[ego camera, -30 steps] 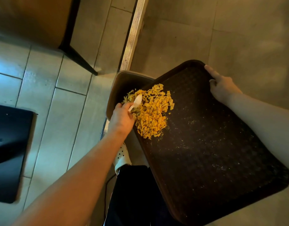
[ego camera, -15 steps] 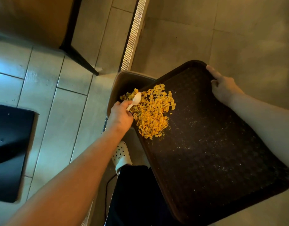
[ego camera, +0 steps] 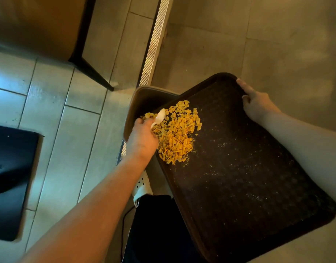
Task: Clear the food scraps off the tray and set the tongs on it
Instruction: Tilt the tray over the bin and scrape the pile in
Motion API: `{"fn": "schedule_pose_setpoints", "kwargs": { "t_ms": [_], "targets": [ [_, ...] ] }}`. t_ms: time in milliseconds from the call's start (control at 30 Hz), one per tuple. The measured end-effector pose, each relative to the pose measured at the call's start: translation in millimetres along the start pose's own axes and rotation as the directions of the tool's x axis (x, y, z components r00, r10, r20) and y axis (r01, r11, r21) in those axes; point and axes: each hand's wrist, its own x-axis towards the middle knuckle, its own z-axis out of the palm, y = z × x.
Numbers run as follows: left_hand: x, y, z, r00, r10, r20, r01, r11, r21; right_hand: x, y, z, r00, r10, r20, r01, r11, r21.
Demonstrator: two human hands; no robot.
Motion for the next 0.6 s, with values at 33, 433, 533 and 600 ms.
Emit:
{"fn": "schedule_pose_setpoints", "kwargs": {
  "t_ms": [33, 433, 533, 600],
  "targets": [
    [-0.7, 9.0, 1.9, 0.999, 0.043, 0.003, -0.043, 0.999, -0.018, 0.5, -0.9, 1.0, 1.0, -0.006, 0.004, 0.006, 1.0, 0.001],
    [23.6, 41.8, 16.7, 0.989, 0.05, 0.14, -0.044, 0.998, -0.048, 6.2, -1.0, 6.4, 0.999, -0.034, 0.003, 0.034, 0.999, -0.032],
    [17.6, 21.7, 12.0, 0.992, -0.01, 0.123, 0.011, 1.0, -0.013, 4.9, -0.2, 4.2, 0.999, -0.033, 0.005, 0.033, 0.999, -0.026],
    [12.7, 9.3, 8.2, 0.991, -0.059, 0.116, 0.058, 0.998, 0.011, 4.5, 0.1, 2.8, 0.999, -0.033, 0.001, 0.033, 0.999, -0.032]
  ]
}}
